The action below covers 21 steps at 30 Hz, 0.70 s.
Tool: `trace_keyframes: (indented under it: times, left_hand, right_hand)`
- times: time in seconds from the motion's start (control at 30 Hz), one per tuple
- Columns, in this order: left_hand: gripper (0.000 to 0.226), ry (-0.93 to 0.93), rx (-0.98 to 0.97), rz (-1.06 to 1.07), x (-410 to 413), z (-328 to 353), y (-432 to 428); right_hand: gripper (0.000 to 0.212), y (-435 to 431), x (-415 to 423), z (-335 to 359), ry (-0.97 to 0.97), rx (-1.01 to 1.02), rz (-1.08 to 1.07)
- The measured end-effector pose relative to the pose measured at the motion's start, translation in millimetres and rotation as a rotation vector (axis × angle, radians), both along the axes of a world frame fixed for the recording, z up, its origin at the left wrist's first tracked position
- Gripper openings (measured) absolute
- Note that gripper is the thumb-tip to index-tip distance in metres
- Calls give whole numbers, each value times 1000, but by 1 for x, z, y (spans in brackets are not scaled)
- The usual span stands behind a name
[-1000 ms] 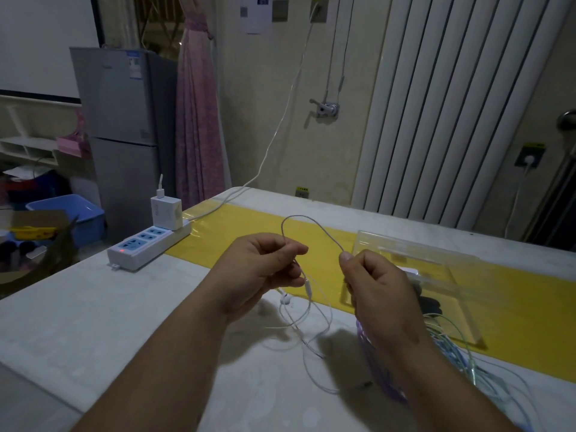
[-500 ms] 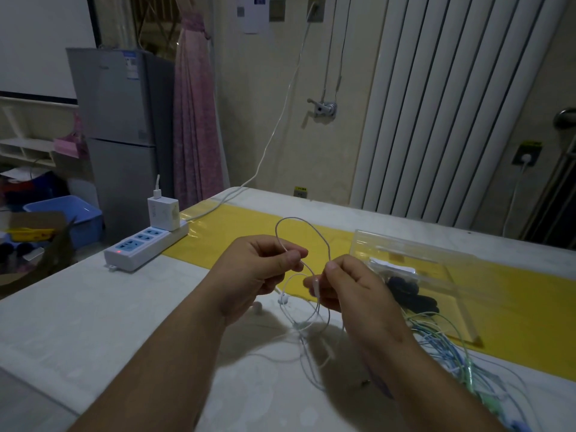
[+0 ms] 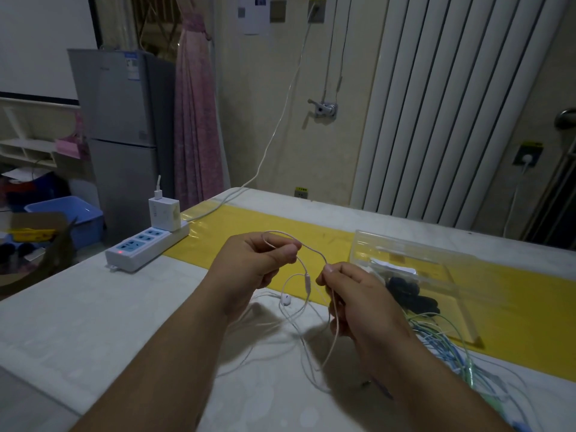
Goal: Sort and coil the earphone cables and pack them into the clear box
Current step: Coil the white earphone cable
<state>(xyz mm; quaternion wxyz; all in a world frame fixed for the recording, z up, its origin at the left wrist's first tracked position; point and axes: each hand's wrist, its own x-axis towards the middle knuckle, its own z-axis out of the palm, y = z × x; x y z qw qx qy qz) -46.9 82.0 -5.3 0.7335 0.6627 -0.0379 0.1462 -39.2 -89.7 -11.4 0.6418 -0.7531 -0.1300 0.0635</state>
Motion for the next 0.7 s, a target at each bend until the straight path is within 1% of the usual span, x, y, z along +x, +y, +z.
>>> trace_keyframes:
  times: [0.07,0.17,0.23,0.33,0.43,0.47,0.53,0.63,0.7]
  left_hand:
    - [14,4,-12,-3,0,1,0]
    - [19,10,-7,-16,-2,2,-2]
    - [14,15,13,-15,-2,2,-2]
    - [11,-10,45,15,-1,1,-3]
    - [9,-29,66,33,1,0,-4]
    - [7,-35,62,30,2,-1,-2]
    - [5,-42,63,13,3,-2,0]
    - [18,-55,82,-35,3,-4,4]
    - [21,-84,90,-104,1,-2,6]
  right_hand:
    - [30,1,0,0,-34,-31,-33]
    - [27,2,-1,0,-29,1,-50]
    - [26,4,-1,1,22,75,-45]
    - [24,7,-3,2,169,230,27]
    - [23,7,-6,2,245,313,75]
    - [23,6,-6,1,239,305,73]
    - [24,4,-5,1,187,225,48]
    - [26,2,1,-3,51,106,11]
    - [26,2,2,-6,1,74,-17]
